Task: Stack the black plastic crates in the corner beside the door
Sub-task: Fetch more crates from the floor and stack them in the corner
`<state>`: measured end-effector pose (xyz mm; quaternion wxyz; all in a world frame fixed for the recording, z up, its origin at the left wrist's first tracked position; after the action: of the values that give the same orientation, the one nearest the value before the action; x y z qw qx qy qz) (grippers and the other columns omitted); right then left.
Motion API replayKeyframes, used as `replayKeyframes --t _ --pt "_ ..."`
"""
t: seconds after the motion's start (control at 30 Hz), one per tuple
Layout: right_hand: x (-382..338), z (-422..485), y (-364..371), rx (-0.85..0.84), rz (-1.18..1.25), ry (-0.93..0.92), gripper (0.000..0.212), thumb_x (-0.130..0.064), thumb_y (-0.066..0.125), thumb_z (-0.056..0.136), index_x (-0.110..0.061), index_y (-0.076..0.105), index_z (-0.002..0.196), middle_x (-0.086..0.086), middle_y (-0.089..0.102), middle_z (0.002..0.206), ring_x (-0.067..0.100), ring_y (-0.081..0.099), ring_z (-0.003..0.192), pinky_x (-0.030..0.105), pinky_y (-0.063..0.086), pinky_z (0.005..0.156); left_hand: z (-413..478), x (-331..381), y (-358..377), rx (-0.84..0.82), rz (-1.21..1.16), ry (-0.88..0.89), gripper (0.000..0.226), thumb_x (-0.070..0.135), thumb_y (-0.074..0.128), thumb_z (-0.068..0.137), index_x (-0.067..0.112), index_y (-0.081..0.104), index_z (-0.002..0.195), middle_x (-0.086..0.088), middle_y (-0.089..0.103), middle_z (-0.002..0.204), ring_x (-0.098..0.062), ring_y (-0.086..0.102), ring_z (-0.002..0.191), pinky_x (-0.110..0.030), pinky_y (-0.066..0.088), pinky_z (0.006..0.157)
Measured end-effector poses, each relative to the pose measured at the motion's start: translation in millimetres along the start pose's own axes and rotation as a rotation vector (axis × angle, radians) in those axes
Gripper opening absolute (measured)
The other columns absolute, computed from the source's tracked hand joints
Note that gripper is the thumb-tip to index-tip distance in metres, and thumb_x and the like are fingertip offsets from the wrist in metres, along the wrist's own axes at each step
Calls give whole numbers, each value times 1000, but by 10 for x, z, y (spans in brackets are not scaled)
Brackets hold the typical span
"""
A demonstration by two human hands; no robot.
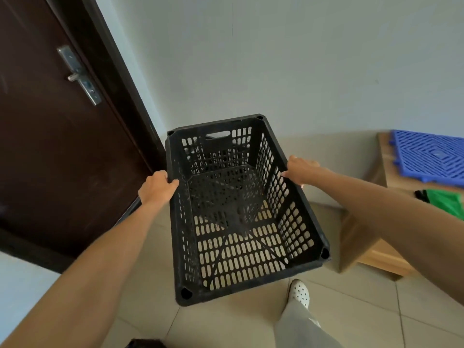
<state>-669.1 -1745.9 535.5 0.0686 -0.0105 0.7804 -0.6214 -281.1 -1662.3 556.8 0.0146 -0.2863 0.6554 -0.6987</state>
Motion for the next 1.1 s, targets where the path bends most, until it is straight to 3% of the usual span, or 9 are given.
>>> replayKeyframes --t 0.2,0.37,0.5,0.6,0.7,0.83,0.97,1.1 --pt "254 1179 -201 -77 -34 -111 50 -43 47 97 0 46 125 5 47 96 22 54 84 33 44 72 782 507 306 -4 1 -81 29 43 59 91 19 55 76 -3 63 76 -26 62 76 -35 43 66" --pt "437 2154 -389 -118 -81 -147 51 -45 47 97 -1 47 122 8 58 98 20 58 77 32 43 67 1298 855 608 10 -53 -180 28 40 60 92 15 57 80 -4 63 82 -26 60 79 -36 45 68" --pt "423 2745 -483 -100 -154 -187 52 -46 47 97 -2 44 126 11 62 107 23 58 83 35 44 72 1552 971 821 -30 -59 -249 26 42 61 91 16 60 85 -6 66 88 -30 63 88 -40 51 79" --pt "295 3181 -510 -75 -195 -223 53 -46 46 97 -2 41 128 13 59 114 29 60 99 40 45 81 1767 972 934 -35 -72 -313 25 42 61 90 17 59 84 -7 67 90 -32 64 91 -42 53 84" --pt "120 3585 -496 -73 -248 -280 54 -46 46 97 -2 41 127 13 60 111 31 60 99 42 47 84 2033 948 1021 -45 -66 -336 27 42 62 89 18 57 79 -7 67 86 -31 65 87 -42 55 80" --pt "-126 4189 -471 -82 -269 -318 53 -46 46 97 -2 42 126 13 60 109 30 60 98 41 47 83 2528 856 1101 -80 -65 -349 31 43 62 90 12 61 83 -7 67 81 -29 67 82 -45 57 80" --pt "-411 4721 -498 -108 -281 -355 51 -45 46 97 -2 43 125 13 59 116 33 59 107 40 44 85 3024 731 1102 -81 -24 -388 34 45 64 88 17 55 70 -3 59 71 -31 65 82 -37 51 70" --pt "-668 5208 -505 -101 -256 -380 46 -43 46 98 -3 43 122 14 61 114 33 60 103 38 40 77 3374 657 1128 -95 -28 -418 34 45 62 89 17 54 72 -5 63 78 -33 66 85 -38 53 73"
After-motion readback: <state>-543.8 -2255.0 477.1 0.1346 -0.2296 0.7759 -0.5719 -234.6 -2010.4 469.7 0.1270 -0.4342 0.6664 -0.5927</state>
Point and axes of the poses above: each hand's wrist, its own z-axis towards the middle knuckle, its own y-axis out of the palm, x = y × z, the point moved 5 cm from there along z, towards the middle knuckle
